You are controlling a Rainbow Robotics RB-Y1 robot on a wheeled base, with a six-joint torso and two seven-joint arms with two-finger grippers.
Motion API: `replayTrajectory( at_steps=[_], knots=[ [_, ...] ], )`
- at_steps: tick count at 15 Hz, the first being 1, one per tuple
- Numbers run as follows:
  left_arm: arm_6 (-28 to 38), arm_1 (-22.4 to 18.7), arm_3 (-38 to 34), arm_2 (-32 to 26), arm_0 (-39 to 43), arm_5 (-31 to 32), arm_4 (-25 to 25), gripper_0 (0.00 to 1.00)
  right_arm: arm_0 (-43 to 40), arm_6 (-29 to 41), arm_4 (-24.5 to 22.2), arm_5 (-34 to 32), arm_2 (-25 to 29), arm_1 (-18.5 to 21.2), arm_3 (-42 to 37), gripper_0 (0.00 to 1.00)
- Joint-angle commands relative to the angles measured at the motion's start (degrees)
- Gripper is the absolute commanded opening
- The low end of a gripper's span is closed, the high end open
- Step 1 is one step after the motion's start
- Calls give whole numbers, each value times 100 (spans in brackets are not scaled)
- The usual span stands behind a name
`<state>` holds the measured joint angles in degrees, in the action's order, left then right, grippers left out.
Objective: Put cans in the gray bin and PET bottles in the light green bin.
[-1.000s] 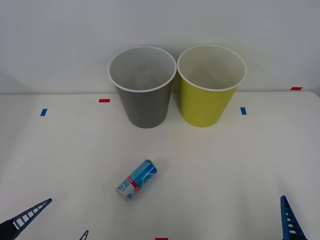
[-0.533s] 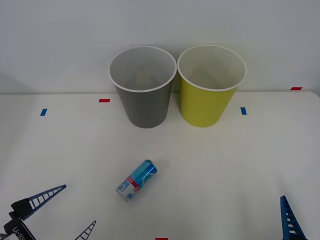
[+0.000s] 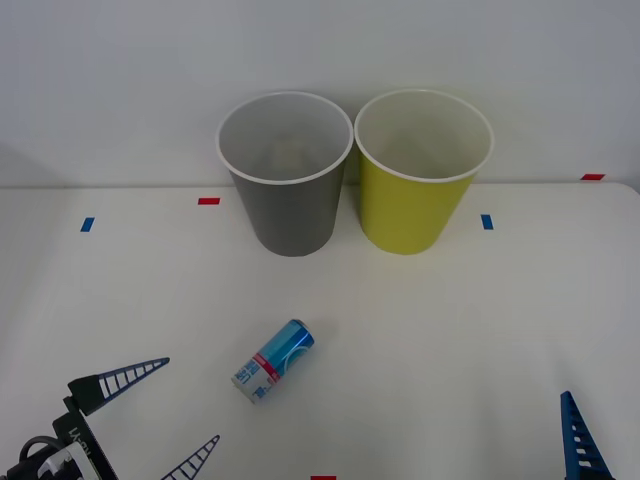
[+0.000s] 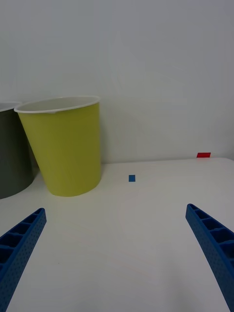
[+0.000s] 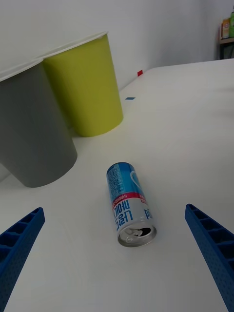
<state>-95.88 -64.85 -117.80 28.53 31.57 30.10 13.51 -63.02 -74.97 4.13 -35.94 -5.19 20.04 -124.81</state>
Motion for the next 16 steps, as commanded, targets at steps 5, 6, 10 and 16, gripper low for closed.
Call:
replayTrajectory(
  at_steps=[5,6,10,16],
  knots=[
    [-9,-1,-226,355,-950,-1472,-15,100,0,0,0,0,0,0,0,100],
    [-9,8,-235,364,-1109,-1727,-32,100,0,0,0,0,0,0,0,100],
    [-1,430,-657,373,-1513,-2993,-41,100,0,0,0,0,0,0,0,100],
    [17,772,-1114,733,-1926,-4267,-59,100,0,0,0,0,0,0,0,100]
  ],
)
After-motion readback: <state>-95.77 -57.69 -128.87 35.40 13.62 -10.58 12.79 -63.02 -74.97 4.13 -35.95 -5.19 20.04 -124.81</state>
